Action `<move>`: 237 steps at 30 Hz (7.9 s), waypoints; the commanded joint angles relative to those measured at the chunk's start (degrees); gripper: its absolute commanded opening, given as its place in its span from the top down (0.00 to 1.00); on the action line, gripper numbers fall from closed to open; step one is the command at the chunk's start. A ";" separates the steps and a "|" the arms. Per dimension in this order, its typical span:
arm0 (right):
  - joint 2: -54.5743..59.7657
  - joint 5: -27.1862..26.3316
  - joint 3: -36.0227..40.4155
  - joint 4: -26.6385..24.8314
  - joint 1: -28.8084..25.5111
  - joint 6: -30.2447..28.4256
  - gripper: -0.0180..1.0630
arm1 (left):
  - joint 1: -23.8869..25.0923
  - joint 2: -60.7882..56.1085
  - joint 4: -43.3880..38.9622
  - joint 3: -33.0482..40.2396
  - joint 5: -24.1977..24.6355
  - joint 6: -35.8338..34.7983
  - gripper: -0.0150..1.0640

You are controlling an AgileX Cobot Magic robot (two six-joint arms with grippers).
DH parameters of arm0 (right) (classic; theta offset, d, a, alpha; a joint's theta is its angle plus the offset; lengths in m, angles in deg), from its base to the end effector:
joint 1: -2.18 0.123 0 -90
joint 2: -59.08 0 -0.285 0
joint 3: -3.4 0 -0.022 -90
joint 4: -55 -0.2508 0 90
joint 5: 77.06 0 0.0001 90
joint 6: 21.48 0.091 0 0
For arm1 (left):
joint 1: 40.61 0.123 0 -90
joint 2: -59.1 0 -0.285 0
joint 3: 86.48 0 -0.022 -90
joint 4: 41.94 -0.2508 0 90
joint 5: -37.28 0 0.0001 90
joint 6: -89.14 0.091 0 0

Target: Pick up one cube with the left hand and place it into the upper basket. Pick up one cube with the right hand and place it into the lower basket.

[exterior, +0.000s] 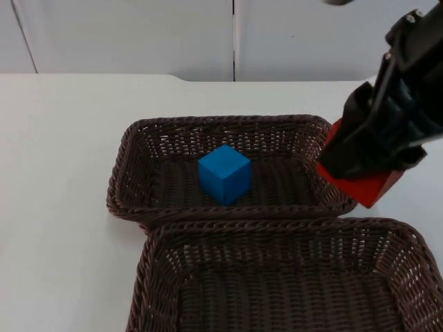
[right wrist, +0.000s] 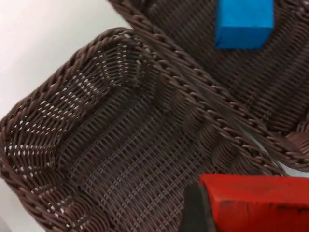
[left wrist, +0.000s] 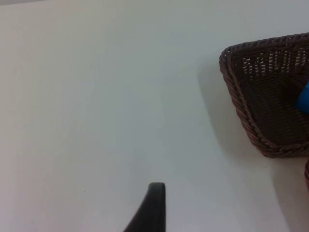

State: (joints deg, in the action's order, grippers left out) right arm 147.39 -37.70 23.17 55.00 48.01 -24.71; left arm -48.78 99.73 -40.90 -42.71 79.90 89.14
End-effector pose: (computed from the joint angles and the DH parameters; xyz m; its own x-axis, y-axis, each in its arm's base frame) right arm 0.1991 0.2049 0.2742 -0.5459 -0.6428 -0.5373 -0.7492 0.6616 -0.0303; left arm 0.1025 -0.0159 0.3001 -0.5979 0.0723 -0.7983 0.1438 0.9894 -0.0181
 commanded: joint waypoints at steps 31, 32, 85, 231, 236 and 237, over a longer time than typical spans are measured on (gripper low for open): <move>9.96 -7.96 -0.03 -2.02 6.89 -6.84 0.98 | 0.19 -0.25 0.42 0.17 -0.91 -0.33 0.20; 10.98 -8.74 -0.03 -2.02 6.89 -6.84 0.98 | 0.19 -0.25 0.30 0.17 -0.91 -0.33 0.20; 23.44 -16.34 -0.13 -1.75 6.89 -9.78 0.28 | 0.19 -0.25 0.07 0.17 -0.91 -0.33 0.20; -80.52 22.49 27.96 3.17 6.77 3.70 0.01 | 0.19 -32.84 1.56 5.01 18.88 2.28 0.01; -80.52 22.49 27.96 3.17 6.77 3.81 0.01 | 0.19 -32.84 1.56 5.01 18.88 2.28 0.01; -80.52 22.49 27.96 3.17 6.77 3.81 0.01 | 0.19 -32.84 1.56 5.01 18.88 2.28 0.01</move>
State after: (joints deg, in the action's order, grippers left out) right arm 67.08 -14.57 50.97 58.17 54.81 -20.35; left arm -48.78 67.07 -39.19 -37.95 98.63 91.22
